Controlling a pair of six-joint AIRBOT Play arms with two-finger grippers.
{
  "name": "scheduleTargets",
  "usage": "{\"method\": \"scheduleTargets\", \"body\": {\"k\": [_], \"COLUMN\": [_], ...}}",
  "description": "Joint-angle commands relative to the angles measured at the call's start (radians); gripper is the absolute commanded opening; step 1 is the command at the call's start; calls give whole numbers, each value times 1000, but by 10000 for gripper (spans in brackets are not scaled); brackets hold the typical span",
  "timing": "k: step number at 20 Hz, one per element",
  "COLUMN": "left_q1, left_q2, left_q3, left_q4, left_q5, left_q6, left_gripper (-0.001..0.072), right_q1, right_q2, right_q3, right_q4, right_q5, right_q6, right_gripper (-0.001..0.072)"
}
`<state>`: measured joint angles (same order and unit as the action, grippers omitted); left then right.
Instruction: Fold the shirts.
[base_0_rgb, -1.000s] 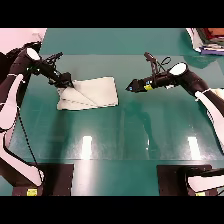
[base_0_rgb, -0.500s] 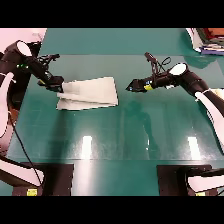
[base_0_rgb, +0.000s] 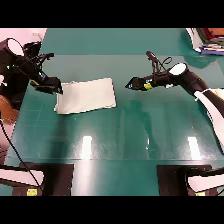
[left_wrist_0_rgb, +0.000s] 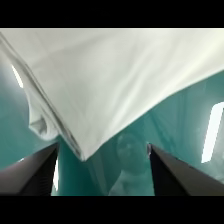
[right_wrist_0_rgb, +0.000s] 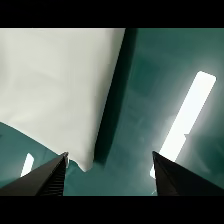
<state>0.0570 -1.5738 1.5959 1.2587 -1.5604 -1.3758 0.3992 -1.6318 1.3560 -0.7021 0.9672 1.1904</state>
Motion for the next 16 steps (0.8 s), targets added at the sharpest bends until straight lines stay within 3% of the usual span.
{"method": "scheduleTargets", "body": {"k": [1, 2, 3, 4, 11, 14, 16], "left_q1": [0, 0, 0, 0, 0, 0, 0], "left_q2": [6, 6, 6, 6, 6, 6, 6], "left_q3": [-3, -3, -3, -3, -3, -3, -3], "left_q4": [-135, -177, -206, -237, -280, -280, -280], "left_q5": [114, 125, 133, 139, 140, 140, 139], "left_q6": [-31, -30, -12, 27, 43, 47, 48], "left_gripper": [640, 473, 168, 38, 36, 36, 37], "right_q1": [1, 6, 13, 17, 106, 163, 193], "right_q2": [-88, -132, -174, -218, -491, -583, -630], "right_q3": [88, 135, 180, 229, 524, 634, 691], "right_q4": [3, 3, 3, 3, 24, 125, 161], "right_q5": [77, 94, 104, 114, 266, 260, 248], "right_q6": [44, 63, 76, 93, 216, 233, 242], "right_gripper": [614, 613, 611, 610, 594, 591, 549]}}
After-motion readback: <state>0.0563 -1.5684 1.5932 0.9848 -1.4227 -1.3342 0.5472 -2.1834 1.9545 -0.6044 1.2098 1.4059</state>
